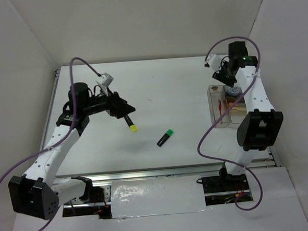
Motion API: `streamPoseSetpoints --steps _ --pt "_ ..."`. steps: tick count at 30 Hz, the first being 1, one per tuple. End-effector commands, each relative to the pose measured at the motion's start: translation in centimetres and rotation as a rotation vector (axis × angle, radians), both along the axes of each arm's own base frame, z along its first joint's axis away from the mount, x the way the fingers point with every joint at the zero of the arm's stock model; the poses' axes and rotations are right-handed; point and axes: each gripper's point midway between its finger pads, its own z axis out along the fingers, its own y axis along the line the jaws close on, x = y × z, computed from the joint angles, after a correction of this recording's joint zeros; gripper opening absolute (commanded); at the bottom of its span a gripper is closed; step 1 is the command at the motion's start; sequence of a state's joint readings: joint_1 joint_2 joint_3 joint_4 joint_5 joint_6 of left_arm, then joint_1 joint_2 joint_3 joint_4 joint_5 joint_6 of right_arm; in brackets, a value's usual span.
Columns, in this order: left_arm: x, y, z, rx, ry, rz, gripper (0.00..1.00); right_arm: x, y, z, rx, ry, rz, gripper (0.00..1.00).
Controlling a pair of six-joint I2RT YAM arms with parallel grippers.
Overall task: Sort the stationery into containers
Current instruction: Place the pen in the storage box, then pick up the pen from the center of the board.
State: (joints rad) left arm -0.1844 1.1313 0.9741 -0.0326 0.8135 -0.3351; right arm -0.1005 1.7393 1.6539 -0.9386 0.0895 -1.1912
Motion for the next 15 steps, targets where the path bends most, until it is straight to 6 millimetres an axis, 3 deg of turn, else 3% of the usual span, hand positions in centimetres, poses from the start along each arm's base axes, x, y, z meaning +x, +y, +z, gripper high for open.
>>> streamPoseSetpoints --steps 1,2,3,5,6,7,8,9,10,12,13,14,15 --pt "-0.5 -1.5 -4.0 0.175 0.058 -0.011 0.84 -3.2 8.0 7.3 0.463 -0.14 -0.055 0.52" --pt "-0.4 -2.0 -5.8 0.222 0.097 -0.019 0.84 -4.2 9.0 9.1 0.535 -0.188 -0.063 0.52" --pt "-0.6 -2.8 -6.6 0.275 0.088 -0.037 0.83 -5.3 10.2 8.7 0.646 -0.168 -0.149 0.53" --pt "-1.8 -5.0 -9.9 0.418 0.118 -0.062 0.84 -7.2 12.3 10.9 0.815 -0.224 -0.146 0.54" --pt "-2.2 -6.0 -10.5 0.456 0.106 -0.078 0.84 -8.5 13.3 9.2 0.913 -0.166 -0.235 0.55" --pt "-3.2 -7.7 -11.9 0.513 0.098 -0.108 0.85 -9.5 14.1 10.8 0.99 -0.221 -0.213 0.56" --pt "-3.4 -8.5 -12.3 0.529 0.088 -0.118 0.85 -10.2 14.4 10.8 1.035 -0.227 -0.233 0.57" --pt "-3.6 -9.1 -12.8 0.536 0.094 -0.129 0.86 -11.2 14.8 9.0 1.092 -0.181 -0.306 0.58" --pt "-3.4 -9.9 -13.8 0.544 0.106 -0.134 0.86 -12.2 15.0 10.2 1.146 -0.227 -0.317 0.59" --pt "-2.9 -10.4 -15.0 0.566 0.126 -0.127 0.85 -13.4 15.1 9.0 1.182 -0.222 -0.347 0.59" --pt "-2.9 -10.9 -16.5 0.595 0.148 -0.142 0.85 -13.7 15.0 9.2 1.196 -0.244 -0.355 0.6" --pt "-2.3 -11.3 -16.6 0.608 0.139 -0.129 0.84 -14.5 14.8 9.7 1.221 -0.276 -0.378 0.61" --pt "-2.2 -11.6 -17.1 0.621 0.139 -0.128 0.85 -15.0 14.7 9.0 1.231 -0.27 -0.398 0.61"
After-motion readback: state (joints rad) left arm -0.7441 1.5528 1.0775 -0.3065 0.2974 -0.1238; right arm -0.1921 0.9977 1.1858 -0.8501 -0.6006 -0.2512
